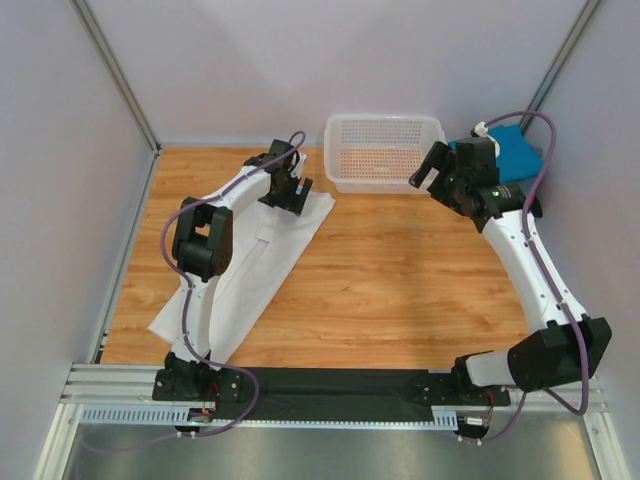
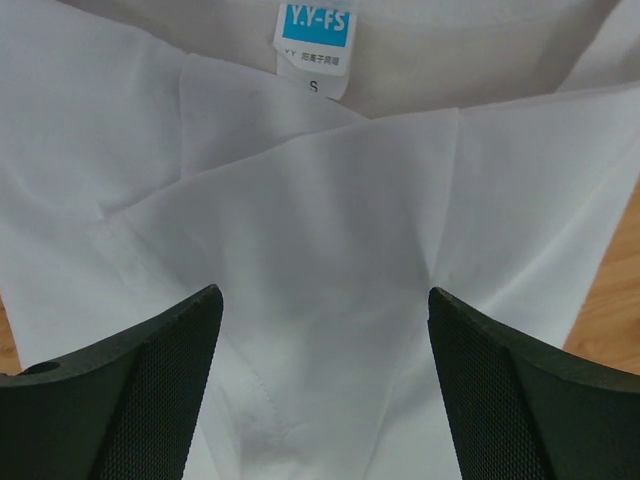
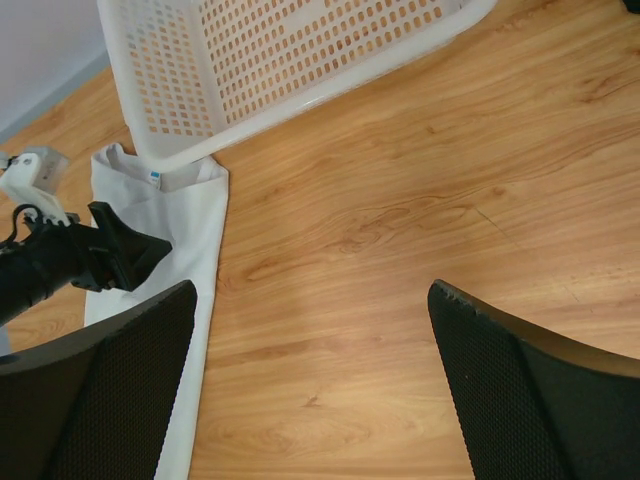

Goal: Fold and stack the t-shirts
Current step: Fold the tshirt

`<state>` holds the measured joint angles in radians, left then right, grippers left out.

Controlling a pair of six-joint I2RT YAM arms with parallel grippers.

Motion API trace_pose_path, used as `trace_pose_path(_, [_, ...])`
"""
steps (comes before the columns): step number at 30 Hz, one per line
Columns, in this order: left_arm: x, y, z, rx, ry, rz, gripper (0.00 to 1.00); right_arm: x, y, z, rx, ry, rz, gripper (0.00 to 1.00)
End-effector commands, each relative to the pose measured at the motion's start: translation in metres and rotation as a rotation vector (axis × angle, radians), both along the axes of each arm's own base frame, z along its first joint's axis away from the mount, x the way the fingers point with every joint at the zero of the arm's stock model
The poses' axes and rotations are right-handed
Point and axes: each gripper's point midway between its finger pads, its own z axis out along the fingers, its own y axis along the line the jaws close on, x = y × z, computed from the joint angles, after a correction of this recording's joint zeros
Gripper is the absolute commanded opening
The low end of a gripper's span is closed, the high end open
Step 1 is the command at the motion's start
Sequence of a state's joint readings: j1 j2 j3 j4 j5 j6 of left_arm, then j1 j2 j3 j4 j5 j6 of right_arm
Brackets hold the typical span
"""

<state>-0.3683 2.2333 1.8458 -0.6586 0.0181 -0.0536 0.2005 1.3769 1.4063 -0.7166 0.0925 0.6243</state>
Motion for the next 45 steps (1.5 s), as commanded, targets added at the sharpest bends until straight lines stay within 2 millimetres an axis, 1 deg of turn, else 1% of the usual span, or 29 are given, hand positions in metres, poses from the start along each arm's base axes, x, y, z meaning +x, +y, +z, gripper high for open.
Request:
trace_pose_path(1, [0.005, 0.008, -0.003, 0.051, 0.040, 0.062, 0.90, -0.003, -0.011, 0.034, 0.024, -0.121, -0.045, 1.00])
trace_pose_path(6, [0.012, 0.010, -0.017, 0.067, 0.069, 0.137, 0.90, 0.001, -0.020, 0.013, 0.019, -0.060, -0.089, 1.00])
trace_pose_path(9, [0.019, 0.014, -0.022, 0.084, 0.076, 0.216, 0.90, 0.007, -0.026, 0.006, 0.020, -0.047, -0.116, 1.00])
trace_pose_path(10, [0.017, 0.016, -0.025, 0.094, 0.098, 0.239, 0.90, 0.008, -0.025, 0.005, 0.023, -0.044, -0.115, 1.00])
trace_pose_path(11, [0.023, 0.019, -0.026, 0.090, 0.095, 0.266, 0.90, 0.010, -0.027, 0.004, 0.025, -0.045, -0.119, 1.00])
trace_pose_path(15, [0.031, 0.038, -0.032, 0.061, 0.118, 0.469, 0.91, 0.017, -0.028, -0.005, 0.028, -0.020, -0.124, 1.00])
trace_pose_path(16, [0.034, 0.047, -0.033, 0.034, 0.124, 0.542, 0.91, 0.018, -0.029, -0.006, 0.031, -0.016, -0.122, 1.00])
trace_pose_path(17, [0.036, 0.051, -0.037, 0.024, 0.133, 0.571, 0.91, 0.019, -0.029, -0.008, 0.034, -0.006, -0.121, 1.00])
trace_pose_path(19, [0.041, 0.062, -0.037, 0.003, 0.130, 0.625, 0.90, 0.021, -0.032, -0.010, 0.033, 0.003, -0.129, 1.00])
trace_pose_path(20, [0.044, 0.064, -0.035, -0.006, 0.123, 0.654, 0.90, 0.022, -0.034, -0.013, 0.031, 0.009, -0.135, 1.00])
trace_pose_path(22, [0.052, 0.077, -0.032, -0.011, 0.097, 0.710, 0.90, 0.023, -0.034, -0.015, 0.038, 0.015, -0.141, 1.00])
trace_pose_path(24, [0.060, 0.080, -0.028, -0.048, 0.080, 0.757, 0.90, 0.027, -0.033, -0.017, 0.046, 0.016, -0.143, 1.00])
trace_pose_path(25, [0.069, 0.085, -0.026, -0.080, 0.060, 0.776, 0.90, 0.028, -0.030, -0.018, 0.056, 0.019, -0.134, 1.00])
trace_pose_path(27, [0.077, 0.085, -0.025, -0.128, 0.056, 0.800, 0.90, 0.031, -0.028, -0.021, 0.067, 0.027, -0.128, 1.00])
trace_pose_path(28, [0.086, 0.087, -0.024, -0.148, 0.042, 0.803, 0.90, 0.031, -0.026, -0.023, 0.076, 0.033, -0.125, 1.00])
trace_pose_path(31, [0.093, 0.090, -0.023, -0.152, 0.029, 0.830, 0.90, 0.033, -0.024, -0.024, 0.080, 0.045, -0.119, 1.00])
trace_pose_path(34, [0.091, 0.093, -0.024, -0.152, 0.024, 0.861, 0.90, 0.032, -0.025, -0.021, 0.080, 0.040, -0.122, 1.00])
trace_pose_path(36, [0.092, 0.090, -0.021, -0.187, 0.030, 0.864, 0.90, 0.031, -0.024, -0.018, 0.083, 0.031, -0.117, 1.00])
trace_pose_path(39, [0.095, 0.083, 0.005, -0.236, -0.003, 0.820, 0.90, 0.030, -0.018, -0.008, 0.085, 0.002, -0.068, 1.00])
trace_pose_path(40, [0.101, 0.082, 0.032, -0.260, -0.061, 0.778, 0.90, 0.029, -0.016, -0.002, 0.083, -0.022, -0.051, 1.00])
trace_pose_path(42, [0.107, 0.082, 0.069, -0.284, -0.141, 0.730, 0.93, 0.027, -0.009, 0.003, 0.051, -0.040, -0.005, 1.00])
trace_pose_path(43, [0.105, 0.084, 0.106, -0.291, -0.206, 0.682, 0.94, 0.025, -0.005, 0.007, 0.040, -0.053, 0.011, 1.00])
trace_pose_path(44, [0.103, 0.085, 0.125, -0.295, -0.242, 0.650, 0.95, 0.022, 0.002, 0.011, 0.029, -0.060, 0.035, 1.00])
trace_pose_path(45, [0.102, 0.086, 0.147, -0.304, -0.287, 0.625, 0.96, 0.021, 0.005, 0.012, 0.018, -0.062, 0.038, 1.00])
